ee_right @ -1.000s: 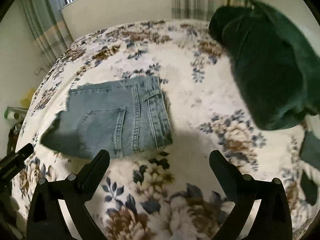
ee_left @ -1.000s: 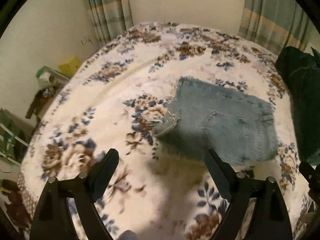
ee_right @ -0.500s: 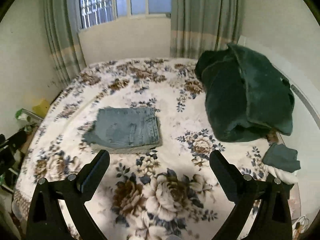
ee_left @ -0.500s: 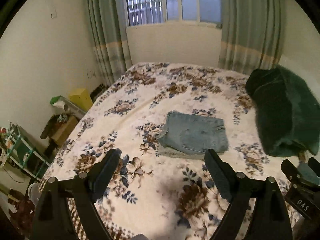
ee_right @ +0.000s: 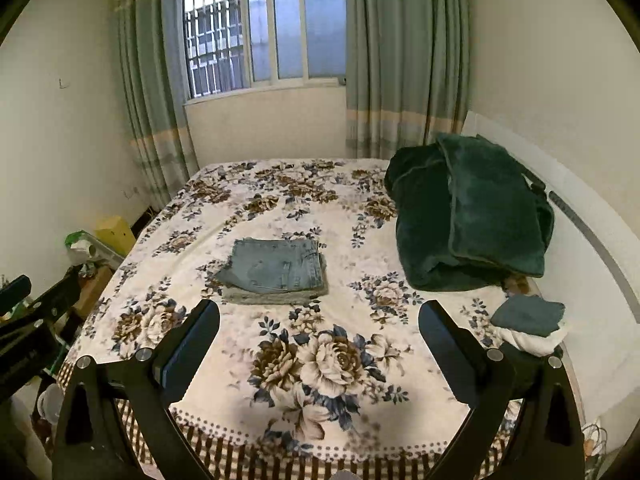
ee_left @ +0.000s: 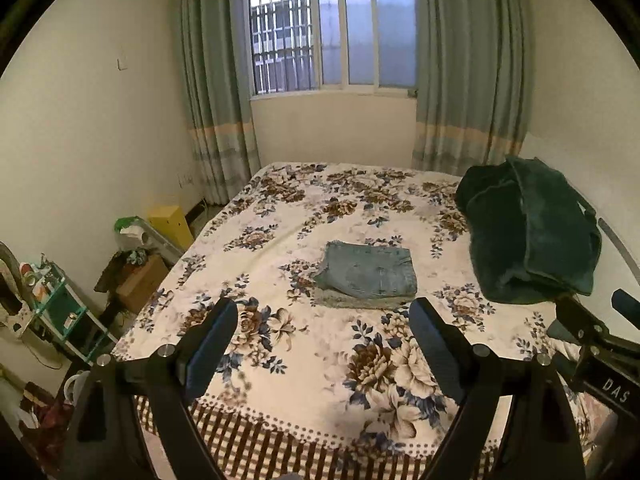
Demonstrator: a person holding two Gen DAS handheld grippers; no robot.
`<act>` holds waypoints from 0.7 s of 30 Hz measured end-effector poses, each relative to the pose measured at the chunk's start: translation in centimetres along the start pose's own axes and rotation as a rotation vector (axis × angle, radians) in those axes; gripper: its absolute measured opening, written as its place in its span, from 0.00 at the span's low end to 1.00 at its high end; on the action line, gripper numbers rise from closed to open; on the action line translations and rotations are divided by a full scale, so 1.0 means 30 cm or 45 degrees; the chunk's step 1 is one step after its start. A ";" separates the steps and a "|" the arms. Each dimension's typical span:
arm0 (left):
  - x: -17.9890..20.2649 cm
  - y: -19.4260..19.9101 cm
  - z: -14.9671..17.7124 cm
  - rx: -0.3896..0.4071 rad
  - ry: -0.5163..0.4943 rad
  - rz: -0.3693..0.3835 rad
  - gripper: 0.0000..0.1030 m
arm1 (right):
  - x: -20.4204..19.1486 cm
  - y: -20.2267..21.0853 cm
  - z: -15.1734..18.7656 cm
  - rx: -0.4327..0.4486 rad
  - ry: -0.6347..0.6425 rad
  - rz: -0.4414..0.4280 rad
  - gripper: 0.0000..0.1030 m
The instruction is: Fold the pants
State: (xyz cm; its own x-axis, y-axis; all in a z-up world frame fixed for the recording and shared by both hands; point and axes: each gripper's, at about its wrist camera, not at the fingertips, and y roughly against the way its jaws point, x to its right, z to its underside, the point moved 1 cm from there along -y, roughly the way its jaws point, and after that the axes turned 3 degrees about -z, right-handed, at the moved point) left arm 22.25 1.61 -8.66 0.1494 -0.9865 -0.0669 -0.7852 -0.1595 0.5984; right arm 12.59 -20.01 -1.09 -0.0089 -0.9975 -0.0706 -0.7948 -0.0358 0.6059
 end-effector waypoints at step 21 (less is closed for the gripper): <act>-0.099 0.262 0.037 0.071 -0.025 0.020 1.00 | -0.081 0.441 0.021 0.111 0.012 -0.010 1.00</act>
State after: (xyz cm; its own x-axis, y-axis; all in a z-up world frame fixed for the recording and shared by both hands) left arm 14.96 3.25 -4.64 0.1253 -0.9894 -0.0735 -0.8199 -0.1450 0.5539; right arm 1.72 -18.03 6.61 0.0028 -0.9977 -0.0674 -0.8448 -0.0384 0.5337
